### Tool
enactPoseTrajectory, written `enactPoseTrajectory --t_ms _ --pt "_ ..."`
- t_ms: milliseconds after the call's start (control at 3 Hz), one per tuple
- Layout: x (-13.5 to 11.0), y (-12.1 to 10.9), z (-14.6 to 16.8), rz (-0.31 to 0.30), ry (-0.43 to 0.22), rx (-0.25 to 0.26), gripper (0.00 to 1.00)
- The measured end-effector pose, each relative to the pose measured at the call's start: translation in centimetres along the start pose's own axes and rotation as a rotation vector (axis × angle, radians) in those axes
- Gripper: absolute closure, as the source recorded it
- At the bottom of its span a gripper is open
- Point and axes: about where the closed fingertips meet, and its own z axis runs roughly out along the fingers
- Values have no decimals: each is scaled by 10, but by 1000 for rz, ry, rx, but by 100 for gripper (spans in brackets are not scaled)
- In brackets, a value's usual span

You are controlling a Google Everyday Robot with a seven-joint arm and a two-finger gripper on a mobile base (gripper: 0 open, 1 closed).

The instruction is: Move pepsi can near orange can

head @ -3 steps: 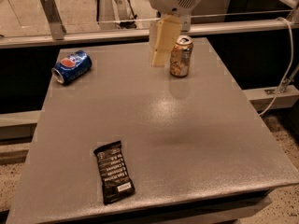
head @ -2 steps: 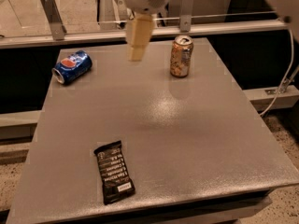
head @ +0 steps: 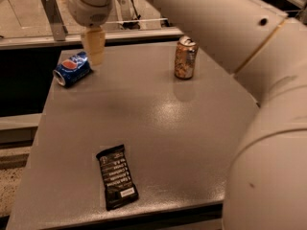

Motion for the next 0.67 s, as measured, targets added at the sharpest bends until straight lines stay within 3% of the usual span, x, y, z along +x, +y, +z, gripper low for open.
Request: enactPoseTrajectory --t_ms 667 --pt "-7 -3 92 -123 81 -104 0"
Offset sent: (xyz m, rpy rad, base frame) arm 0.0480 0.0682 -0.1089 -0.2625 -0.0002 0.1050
